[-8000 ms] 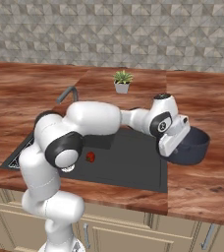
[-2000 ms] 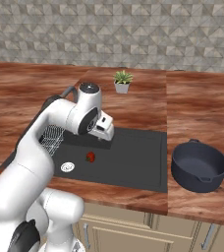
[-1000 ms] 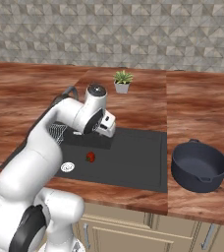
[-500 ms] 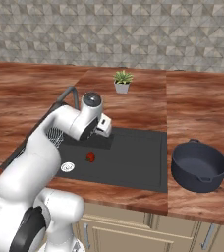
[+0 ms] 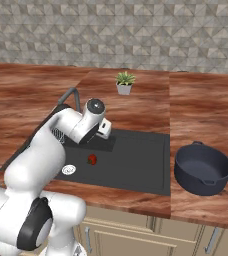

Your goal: Dump the bell pepper from the pot into the sink. Then turn on the water and wash the bell pepper. Then turn off the water and put the bell pepper back in the pot.

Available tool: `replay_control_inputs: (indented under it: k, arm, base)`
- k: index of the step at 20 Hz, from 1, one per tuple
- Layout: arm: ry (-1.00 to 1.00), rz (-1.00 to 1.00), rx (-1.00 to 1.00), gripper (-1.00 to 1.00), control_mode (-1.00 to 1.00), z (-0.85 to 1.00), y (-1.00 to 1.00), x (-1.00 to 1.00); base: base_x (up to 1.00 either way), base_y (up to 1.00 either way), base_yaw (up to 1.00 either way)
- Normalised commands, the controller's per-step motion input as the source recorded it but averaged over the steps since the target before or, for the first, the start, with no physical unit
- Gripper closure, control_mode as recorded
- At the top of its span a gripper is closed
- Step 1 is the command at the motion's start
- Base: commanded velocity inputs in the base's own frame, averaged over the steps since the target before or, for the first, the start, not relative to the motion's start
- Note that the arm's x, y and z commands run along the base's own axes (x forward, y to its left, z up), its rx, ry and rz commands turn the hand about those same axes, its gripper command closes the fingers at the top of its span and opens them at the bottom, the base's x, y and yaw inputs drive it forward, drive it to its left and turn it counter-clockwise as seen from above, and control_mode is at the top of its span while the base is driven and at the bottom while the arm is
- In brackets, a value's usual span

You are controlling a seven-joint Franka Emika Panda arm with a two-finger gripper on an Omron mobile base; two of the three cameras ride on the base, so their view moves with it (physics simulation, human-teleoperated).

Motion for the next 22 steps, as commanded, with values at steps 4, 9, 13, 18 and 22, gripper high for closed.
replay_control_inputs:
  k: [4, 9, 13, 18, 22]
  arm:
    - [0.0, 0.02, 0.05, -1.0, -1.0, -0.01, 0.16, 0.29]
    - [0.0, 0.01, 0.01, -1.0, -1.0, -0.05, 0.1, 0.11]
    - [0.0, 0.0, 0.02, -1.0, -1.0, -0.08, 0.08, 0.13]
    - [0.0, 0.01, 0.05, -1.0, -1.0, -0.06, 0.09, 0.15]
    - [0.0, 0.01, 0.08, -1.0, -1.0, -0.02, 0.06, 0.15]
  base:
    - [0.0, 0.0, 0.0]
    - [0.0, 0.0, 0.0]
    - [0.0, 0.0, 0.0]
    - [0.0, 0.0, 0.0]
    - [0.0, 0.0, 0.0]
